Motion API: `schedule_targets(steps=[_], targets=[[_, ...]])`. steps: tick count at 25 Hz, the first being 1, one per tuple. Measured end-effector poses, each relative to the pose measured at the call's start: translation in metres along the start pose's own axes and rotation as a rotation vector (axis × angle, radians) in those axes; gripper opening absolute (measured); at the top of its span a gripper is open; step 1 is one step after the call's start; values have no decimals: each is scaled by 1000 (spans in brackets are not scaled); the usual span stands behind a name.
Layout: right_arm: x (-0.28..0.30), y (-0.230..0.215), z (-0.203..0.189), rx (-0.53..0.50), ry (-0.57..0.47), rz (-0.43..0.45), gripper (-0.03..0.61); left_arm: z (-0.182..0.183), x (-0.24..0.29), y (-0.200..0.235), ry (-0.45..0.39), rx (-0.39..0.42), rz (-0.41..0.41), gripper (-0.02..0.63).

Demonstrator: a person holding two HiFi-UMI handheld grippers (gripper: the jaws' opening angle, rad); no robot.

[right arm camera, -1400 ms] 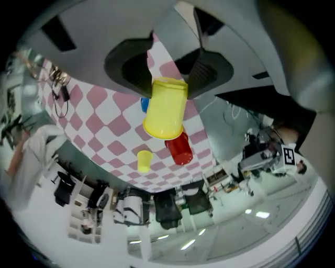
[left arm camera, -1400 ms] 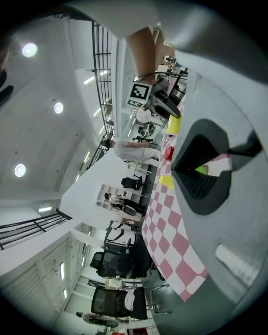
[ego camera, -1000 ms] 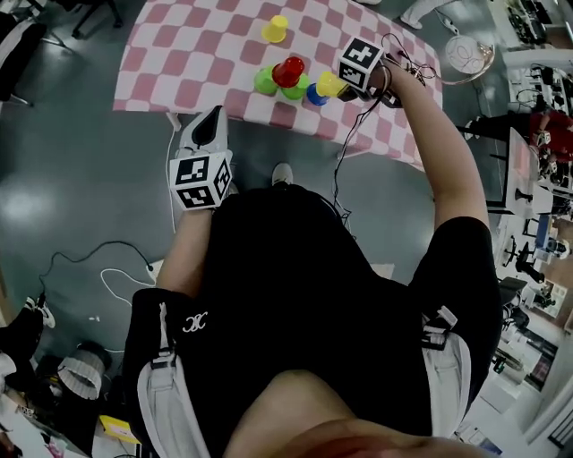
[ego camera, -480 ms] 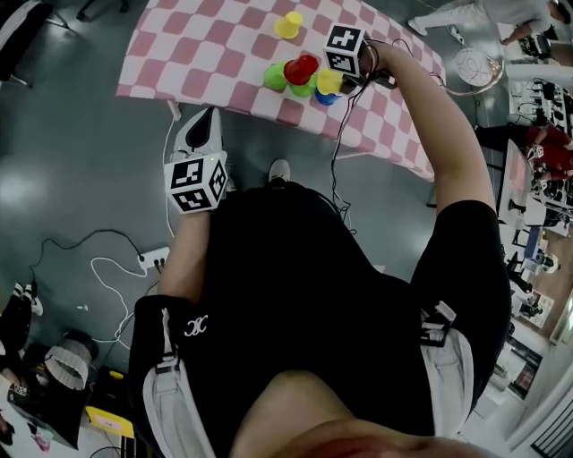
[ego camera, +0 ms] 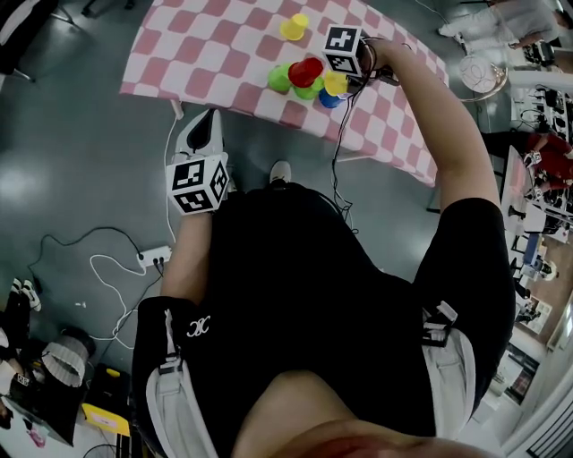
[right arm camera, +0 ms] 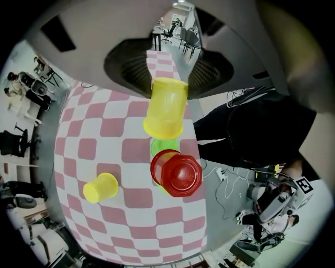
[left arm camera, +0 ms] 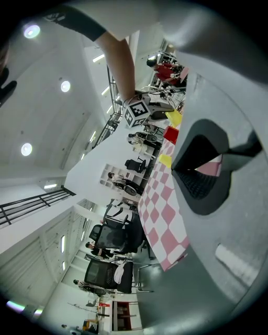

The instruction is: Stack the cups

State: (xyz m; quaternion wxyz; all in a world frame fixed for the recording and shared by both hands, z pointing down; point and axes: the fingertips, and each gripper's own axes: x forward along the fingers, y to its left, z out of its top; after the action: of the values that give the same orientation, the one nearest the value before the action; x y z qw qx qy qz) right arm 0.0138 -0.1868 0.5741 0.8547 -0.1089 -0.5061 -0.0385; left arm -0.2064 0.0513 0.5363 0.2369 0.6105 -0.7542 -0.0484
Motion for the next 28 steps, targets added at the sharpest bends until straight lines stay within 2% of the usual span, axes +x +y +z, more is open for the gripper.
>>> schedule_targets(steps=[7,13,19,22,24,26,28], targets=[[0,-1,6,-5,-31,8,216,0,2,-1,6,-2,-2,15],[2,-3,3,-26,8,-2,215,0,3,2,7,-5,3,15],[-5,-2,10,-1,-81,15,215,1,4,2,9,-1,-2,15],[-17,0,13,13,-168,0,216,4,7,1,9,10,-12,15],[-32,2,15,31,-275,-19,215,10,11,-3,7,27,-24,15],[-53,6,16,38,-434,-65,212,18,17,-8,4,54,-40,15],[-77,7,13,38,-620,-165,185,28,25,-17,0,85,-60,15]])
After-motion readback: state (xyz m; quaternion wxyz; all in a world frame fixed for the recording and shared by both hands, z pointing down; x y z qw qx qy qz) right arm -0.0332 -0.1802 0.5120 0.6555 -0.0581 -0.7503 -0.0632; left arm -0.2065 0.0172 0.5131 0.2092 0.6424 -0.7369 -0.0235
